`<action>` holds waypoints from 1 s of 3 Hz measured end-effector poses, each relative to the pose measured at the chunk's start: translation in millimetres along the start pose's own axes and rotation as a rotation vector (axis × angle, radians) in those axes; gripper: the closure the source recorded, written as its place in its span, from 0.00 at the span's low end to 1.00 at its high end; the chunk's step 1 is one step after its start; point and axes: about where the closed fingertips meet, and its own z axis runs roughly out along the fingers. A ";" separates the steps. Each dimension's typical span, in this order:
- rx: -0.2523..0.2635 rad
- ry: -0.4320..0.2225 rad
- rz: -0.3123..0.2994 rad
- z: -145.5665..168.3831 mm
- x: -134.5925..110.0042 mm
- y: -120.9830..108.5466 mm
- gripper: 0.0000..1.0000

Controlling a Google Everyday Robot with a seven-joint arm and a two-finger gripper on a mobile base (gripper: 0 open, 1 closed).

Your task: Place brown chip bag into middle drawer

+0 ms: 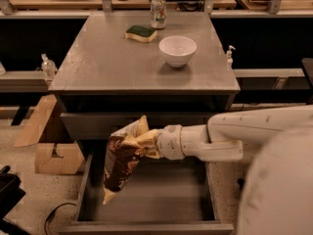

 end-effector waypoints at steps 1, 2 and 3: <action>-0.035 -0.037 0.013 20.3 -32.6 -31.3 1.00; -0.028 -0.079 0.030 11.6 -38.9 -69.7 1.00; -0.027 -0.080 0.027 11.2 -38.0 -73.3 0.84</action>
Offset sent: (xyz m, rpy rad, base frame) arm -0.0105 -0.0629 -0.1267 -0.0310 0.0316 -0.1543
